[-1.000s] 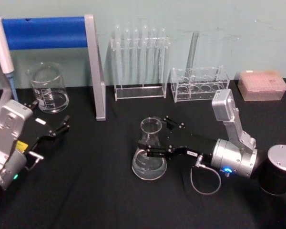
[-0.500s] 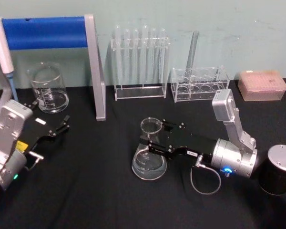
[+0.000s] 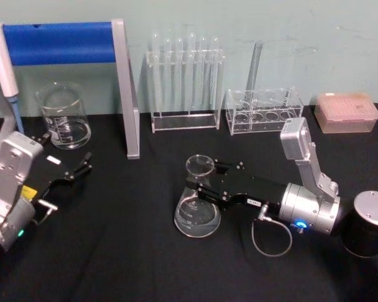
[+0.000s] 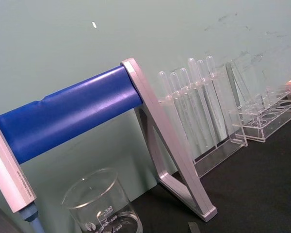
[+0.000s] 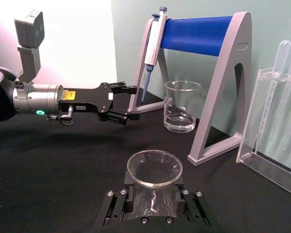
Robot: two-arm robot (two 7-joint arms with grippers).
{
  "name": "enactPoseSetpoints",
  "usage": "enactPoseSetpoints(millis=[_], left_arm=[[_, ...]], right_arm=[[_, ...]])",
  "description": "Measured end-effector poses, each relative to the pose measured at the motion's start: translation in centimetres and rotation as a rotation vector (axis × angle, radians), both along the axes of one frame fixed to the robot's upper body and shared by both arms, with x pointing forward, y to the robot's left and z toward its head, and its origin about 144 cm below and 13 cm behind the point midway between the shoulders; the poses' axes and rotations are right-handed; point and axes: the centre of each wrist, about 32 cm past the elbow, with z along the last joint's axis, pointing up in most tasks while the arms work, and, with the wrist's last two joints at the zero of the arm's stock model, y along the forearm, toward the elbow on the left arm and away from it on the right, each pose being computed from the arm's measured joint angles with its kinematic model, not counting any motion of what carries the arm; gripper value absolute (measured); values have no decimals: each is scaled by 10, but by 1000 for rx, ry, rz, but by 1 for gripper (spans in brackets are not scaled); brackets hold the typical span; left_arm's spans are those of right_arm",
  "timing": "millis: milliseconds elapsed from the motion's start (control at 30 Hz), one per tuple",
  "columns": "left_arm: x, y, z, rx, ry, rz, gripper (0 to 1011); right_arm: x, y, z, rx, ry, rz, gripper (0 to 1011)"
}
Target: Grasp the erlenmeyer flask with one hand, shake it three times, then place it back.
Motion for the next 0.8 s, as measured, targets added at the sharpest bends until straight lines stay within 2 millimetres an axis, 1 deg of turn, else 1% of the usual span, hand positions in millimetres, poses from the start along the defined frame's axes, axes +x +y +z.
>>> enactPoseSetpoints(millis=[333, 533, 667, 800], left_arm=[[0, 0, 0, 0, 0, 0, 1001], [0, 0, 0, 0, 0, 0, 1001], [0, 0, 0, 0, 0, 0, 1001], [0, 0, 0, 0, 0, 0, 1001]], right_arm=[[-2, -1, 2, -1, -11, 5, 453], [-6, -2, 6, 42, -17, -12, 453], [-12, -2, 15, 76, -19, -65, 453], [-20, -4, 33, 104, -35, -172, 453]])
